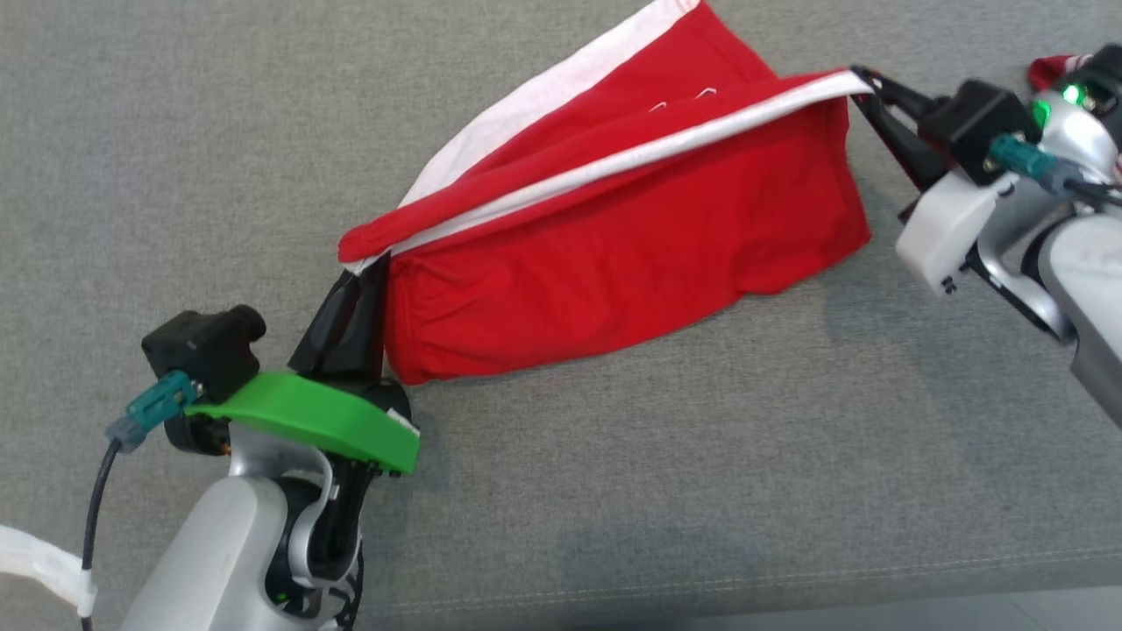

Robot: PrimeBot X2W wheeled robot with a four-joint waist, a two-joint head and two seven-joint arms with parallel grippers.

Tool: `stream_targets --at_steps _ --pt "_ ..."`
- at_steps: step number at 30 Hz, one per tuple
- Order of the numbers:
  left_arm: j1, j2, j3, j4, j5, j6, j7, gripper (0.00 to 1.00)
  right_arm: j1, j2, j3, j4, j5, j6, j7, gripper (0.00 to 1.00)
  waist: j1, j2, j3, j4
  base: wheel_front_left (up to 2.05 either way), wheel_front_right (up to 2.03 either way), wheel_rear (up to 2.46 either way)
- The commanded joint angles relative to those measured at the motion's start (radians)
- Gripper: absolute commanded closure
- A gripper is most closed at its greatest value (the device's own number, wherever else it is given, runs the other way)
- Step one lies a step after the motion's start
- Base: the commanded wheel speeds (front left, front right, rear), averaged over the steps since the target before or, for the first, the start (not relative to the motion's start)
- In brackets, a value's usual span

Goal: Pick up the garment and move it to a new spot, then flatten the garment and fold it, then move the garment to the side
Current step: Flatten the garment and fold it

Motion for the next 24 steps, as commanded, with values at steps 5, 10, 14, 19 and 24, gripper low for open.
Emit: stream_targets --at_steps 5,10,14,19,24 --pt "-0.109 -0.044 -0.011 0.067 -0.007 -0.004 0.024 1.0 -0.223 0.013 0.15 0.14 0.052 -0.002 0.017 1.0 0.0001 0.0087 0.112 0.117 0.0 0.0 0.0" --pt "-0.193 -0.083 -0.037 0.142 -0.001 -0.02 0.033 1.0 -0.37 0.029 0.277 0.258 0.127 -0.002 0.019 1.0 0.0001 0.0087 0.132 0.154 0.0 0.0 0.0" --pt "-0.235 -0.104 -0.043 0.194 0.004 -0.029 0.023 1.0 -0.442 0.031 0.354 0.328 0.161 -0.002 -0.003 1.0 0.0001 0.0087 0.136 0.172 0.0 0.0 0.0" --pt "-0.264 -0.118 -0.058 0.244 -0.003 -0.034 0.041 1.0 -0.505 0.039 0.423 0.393 0.2 -0.002 -0.028 0.8 0.0001 0.0087 0.143 0.175 0.0 0.0 0.0" --pt "-0.267 -0.117 -0.064 0.262 -0.009 -0.034 0.049 0.56 -0.542 0.057 0.435 0.449 0.218 -0.003 -0.092 0.0 0.0001 0.0087 0.152 0.159 0.0 0.0 0.0"
